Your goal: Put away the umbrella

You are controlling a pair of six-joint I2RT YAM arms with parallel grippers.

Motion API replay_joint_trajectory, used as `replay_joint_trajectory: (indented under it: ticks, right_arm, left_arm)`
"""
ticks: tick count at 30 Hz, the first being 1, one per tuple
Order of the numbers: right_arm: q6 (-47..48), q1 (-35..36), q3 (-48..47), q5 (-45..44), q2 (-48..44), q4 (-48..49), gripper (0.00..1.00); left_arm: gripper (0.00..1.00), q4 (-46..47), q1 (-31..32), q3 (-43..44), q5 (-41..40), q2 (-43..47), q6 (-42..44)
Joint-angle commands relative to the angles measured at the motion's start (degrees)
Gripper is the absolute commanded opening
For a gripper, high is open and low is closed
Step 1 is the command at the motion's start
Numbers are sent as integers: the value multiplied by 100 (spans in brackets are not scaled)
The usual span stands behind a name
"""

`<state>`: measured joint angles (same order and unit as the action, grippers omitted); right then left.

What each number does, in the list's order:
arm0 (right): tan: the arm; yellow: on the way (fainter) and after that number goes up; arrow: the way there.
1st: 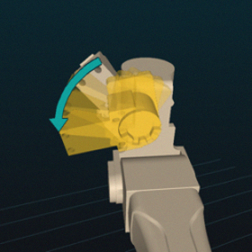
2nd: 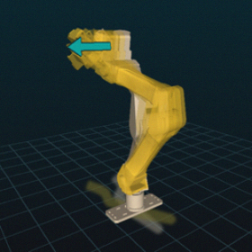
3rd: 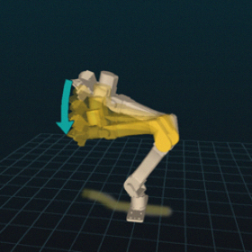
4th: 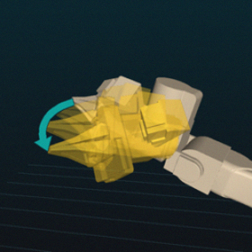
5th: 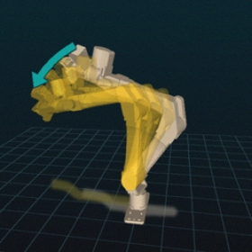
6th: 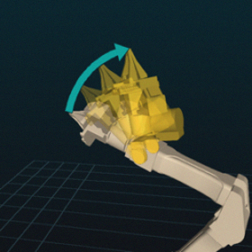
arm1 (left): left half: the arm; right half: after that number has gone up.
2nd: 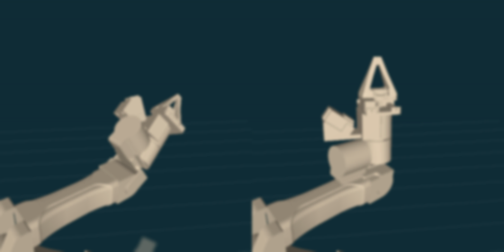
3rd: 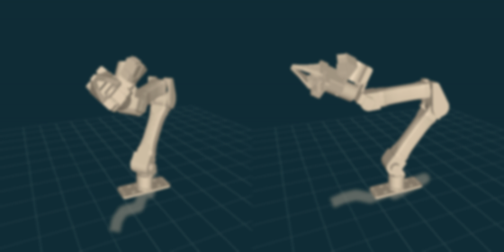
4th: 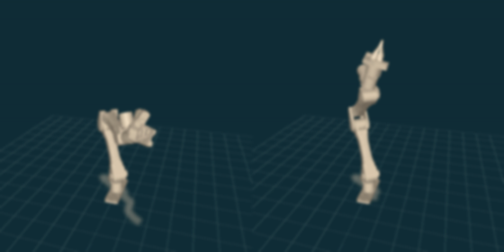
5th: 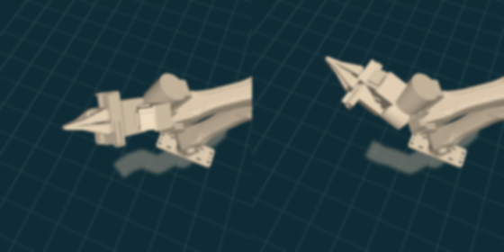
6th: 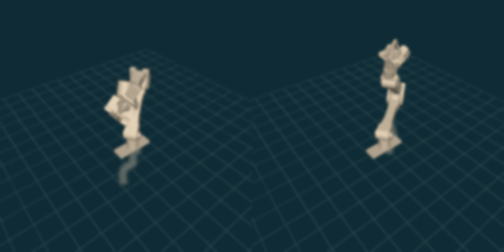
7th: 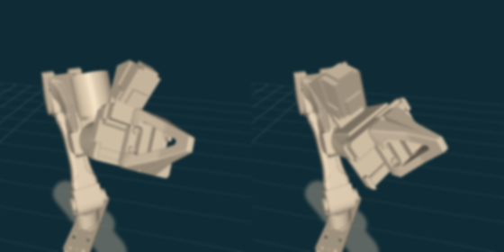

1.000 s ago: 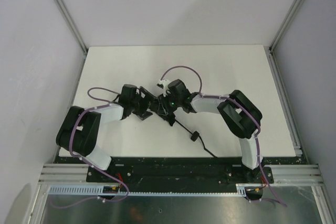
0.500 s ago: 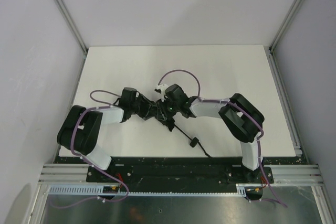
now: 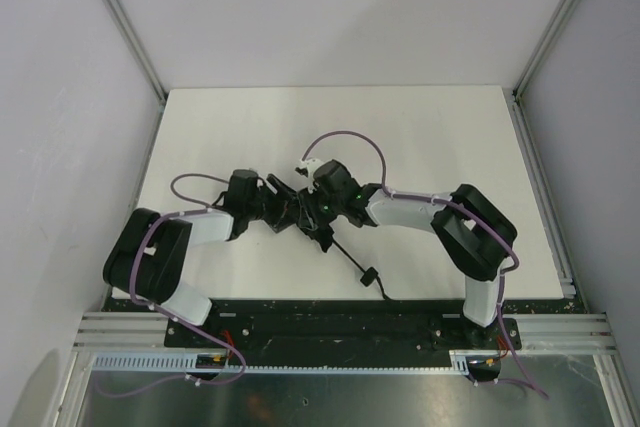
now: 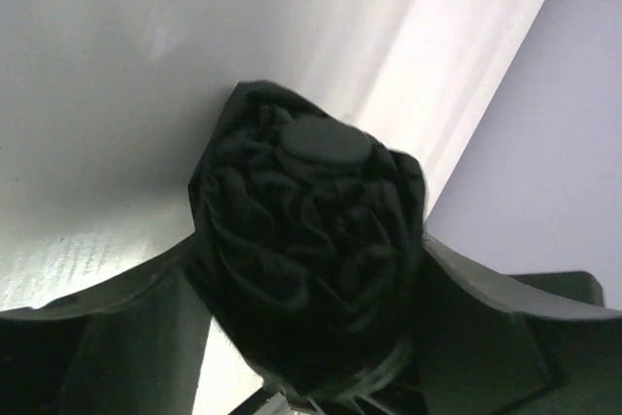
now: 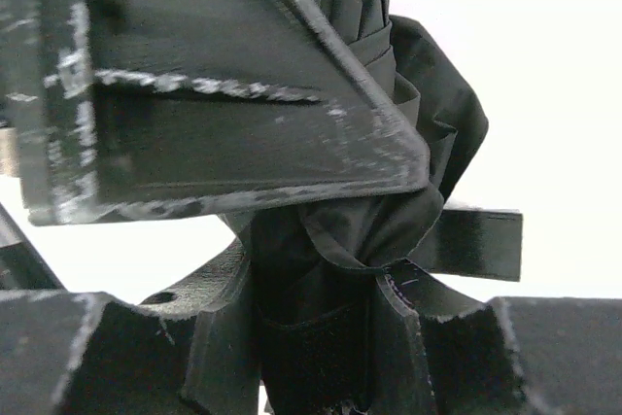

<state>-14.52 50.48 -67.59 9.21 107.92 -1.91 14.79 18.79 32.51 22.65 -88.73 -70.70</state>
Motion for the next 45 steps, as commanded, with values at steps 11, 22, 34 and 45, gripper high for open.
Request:
replay_joint_trajectory:
  ticks: [11, 22, 34, 45]
  right_arm:
    - [-594, 24, -133, 622, -788, 518, 0]
    - [-914, 10, -149, 634, -1124, -254, 69]
    - [-1816, -1346, -150, 525, -3439, -1854, 100]
    - [-3785, -2894, 766, 2109, -3569, -1117, 96]
  left_arm:
    - [69, 441, 14, -150, -199, 320, -170]
    - [1, 1235, 26, 116, 280, 439, 164]
    - [0, 3271, 14, 221, 1091, 992, 22]
    - [0, 6757, -5, 566, 1476, 825, -1563]
